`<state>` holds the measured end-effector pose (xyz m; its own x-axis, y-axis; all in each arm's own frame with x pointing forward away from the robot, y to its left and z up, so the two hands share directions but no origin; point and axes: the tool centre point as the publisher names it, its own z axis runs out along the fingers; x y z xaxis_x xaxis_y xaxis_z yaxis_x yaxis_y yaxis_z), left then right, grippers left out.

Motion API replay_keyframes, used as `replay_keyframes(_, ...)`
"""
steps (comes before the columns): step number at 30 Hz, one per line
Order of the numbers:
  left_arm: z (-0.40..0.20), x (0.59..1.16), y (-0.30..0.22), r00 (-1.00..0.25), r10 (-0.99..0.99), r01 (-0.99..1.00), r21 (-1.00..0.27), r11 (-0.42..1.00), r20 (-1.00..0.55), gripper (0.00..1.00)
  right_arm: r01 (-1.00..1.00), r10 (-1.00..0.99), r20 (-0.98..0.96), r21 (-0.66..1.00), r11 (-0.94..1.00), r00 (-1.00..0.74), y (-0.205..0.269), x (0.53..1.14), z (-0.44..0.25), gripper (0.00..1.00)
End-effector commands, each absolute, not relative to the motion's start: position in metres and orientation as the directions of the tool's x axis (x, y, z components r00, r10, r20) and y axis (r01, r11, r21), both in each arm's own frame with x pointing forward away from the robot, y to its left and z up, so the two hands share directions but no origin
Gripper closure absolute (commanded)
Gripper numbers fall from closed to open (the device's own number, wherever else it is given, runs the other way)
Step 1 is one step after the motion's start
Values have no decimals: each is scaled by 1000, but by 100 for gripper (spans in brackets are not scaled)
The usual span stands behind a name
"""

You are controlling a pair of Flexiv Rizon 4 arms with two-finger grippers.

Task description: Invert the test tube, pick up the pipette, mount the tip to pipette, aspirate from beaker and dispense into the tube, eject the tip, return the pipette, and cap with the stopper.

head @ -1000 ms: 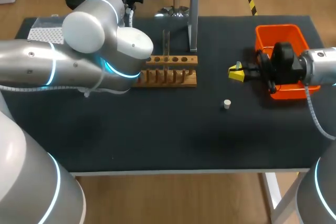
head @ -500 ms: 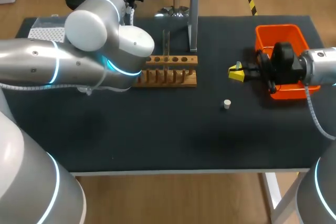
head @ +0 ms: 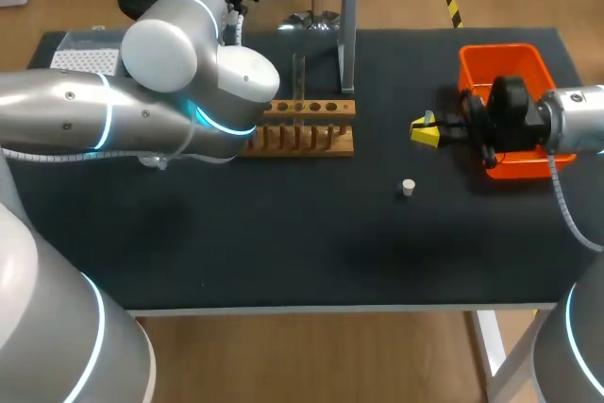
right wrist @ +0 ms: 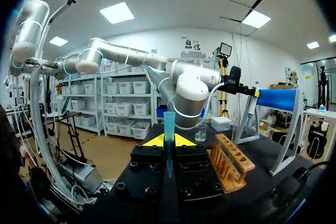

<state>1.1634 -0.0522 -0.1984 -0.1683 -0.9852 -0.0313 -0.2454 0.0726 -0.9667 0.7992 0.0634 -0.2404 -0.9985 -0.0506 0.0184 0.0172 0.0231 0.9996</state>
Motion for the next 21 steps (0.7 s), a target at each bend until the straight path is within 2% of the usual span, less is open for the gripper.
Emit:
replay_keyframes(1, -203, 1167, -55, -160, -987, -235, -970, 67, -29, 54, 17, -49, 18, 1000, 24, -999, 63, 799, -240, 100)
replay_keyframes(21, -205, 1169, -54, -142, -990, -213, -976, 50, -20, 55, 17, -49, 18, 1000, 24, -999, 63, 799, -240, 100)
